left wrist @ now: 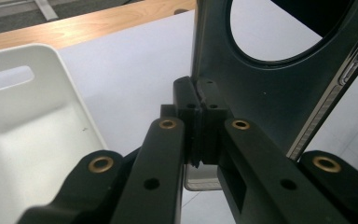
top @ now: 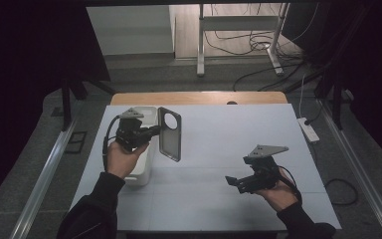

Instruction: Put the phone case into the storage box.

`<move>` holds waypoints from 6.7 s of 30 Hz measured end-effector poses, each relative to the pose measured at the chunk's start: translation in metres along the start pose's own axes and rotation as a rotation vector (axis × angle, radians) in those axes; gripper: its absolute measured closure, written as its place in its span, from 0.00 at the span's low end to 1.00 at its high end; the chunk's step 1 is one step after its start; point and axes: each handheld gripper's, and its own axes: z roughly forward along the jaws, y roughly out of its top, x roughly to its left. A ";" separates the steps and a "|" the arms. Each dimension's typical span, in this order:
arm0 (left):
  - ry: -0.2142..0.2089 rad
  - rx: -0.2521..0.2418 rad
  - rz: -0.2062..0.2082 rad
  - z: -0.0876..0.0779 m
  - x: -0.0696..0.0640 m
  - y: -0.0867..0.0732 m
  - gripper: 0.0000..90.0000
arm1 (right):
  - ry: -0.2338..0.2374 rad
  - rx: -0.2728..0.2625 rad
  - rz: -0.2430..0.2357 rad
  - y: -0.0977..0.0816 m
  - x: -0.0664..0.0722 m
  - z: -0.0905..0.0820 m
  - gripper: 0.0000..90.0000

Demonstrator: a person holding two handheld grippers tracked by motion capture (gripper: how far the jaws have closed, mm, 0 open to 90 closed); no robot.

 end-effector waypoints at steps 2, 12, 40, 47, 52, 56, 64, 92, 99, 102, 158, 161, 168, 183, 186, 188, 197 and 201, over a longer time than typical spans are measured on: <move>0.004 0.000 -0.001 -0.001 0.001 0.001 0.99 | -0.002 0.001 0.004 -0.001 0.000 -0.001 0.05; 0.035 0.000 -0.004 -0.006 0.009 0.008 0.99 | -0.027 0.011 0.016 -0.013 -0.006 -0.011 0.04; 0.123 -0.004 -0.034 -0.022 0.040 0.023 0.99 | -0.109 0.023 0.063 -0.046 -0.021 -0.038 0.00; 0.141 -0.009 -0.046 -0.025 0.047 0.027 0.99 | -0.124 0.008 0.076 -0.053 -0.023 -0.046 0.00; 0.152 -0.018 -0.063 -0.028 0.055 0.030 0.99 | -0.142 0.003 0.090 -0.059 -0.025 -0.051 0.00; 0.163 -0.021 -0.071 -0.030 0.060 0.032 0.99 | -0.155 -0.006 0.102 -0.063 -0.026 -0.057 0.00; 0.182 -0.026 -0.086 -0.031 0.069 0.036 0.99 | -0.164 -0.016 0.118 -0.070 -0.026 -0.063 0.00; 0.259 -0.019 -0.144 -0.015 0.098 0.044 0.99 | -0.185 -0.006 0.138 -0.075 -0.027 -0.065 0.00; 0.273 -0.016 -0.155 -0.008 0.104 0.043 0.99 | -0.189 0.009 0.134 -0.074 -0.026 -0.063 0.00; 0.276 -0.019 -0.163 -0.005 0.107 0.043 0.99 | -0.190 0.012 0.132 -0.074 -0.026 -0.063 0.00; 0.324 0.017 -0.225 0.049 0.134 0.015 0.99 | -0.181 0.035 0.128 -0.074 -0.026 -0.061 0.02; 0.325 0.020 -0.228 0.050 0.135 0.014 0.99 | -0.181 0.036 0.129 -0.074 -0.026 -0.061 0.02; 0.315 0.030 -0.238 0.053 0.137 0.011 0.99 | -0.181 0.038 0.127 -0.074 -0.026 -0.061 0.02; 0.315 0.058 -0.206 0.054 0.136 0.012 0.93 | -0.180 0.039 0.125 -0.074 -0.026 -0.061 0.02; 0.318 0.054 -0.198 0.054 0.136 0.012 0.93 | -0.180 0.040 0.125 -0.074 -0.026 -0.061 0.02; 0.321 0.049 -0.198 0.052 0.137 0.013 0.91 | -0.180 0.040 0.125 -0.074 -0.026 -0.061 0.02; 0.320 0.047 -0.193 0.047 0.138 0.014 0.83 | -0.180 0.040 0.125 -0.074 -0.026 -0.061 0.02; 0.319 0.055 -0.187 0.047 0.138 0.013 0.77 | -0.181 0.041 0.123 -0.074 -0.026 -0.061 0.02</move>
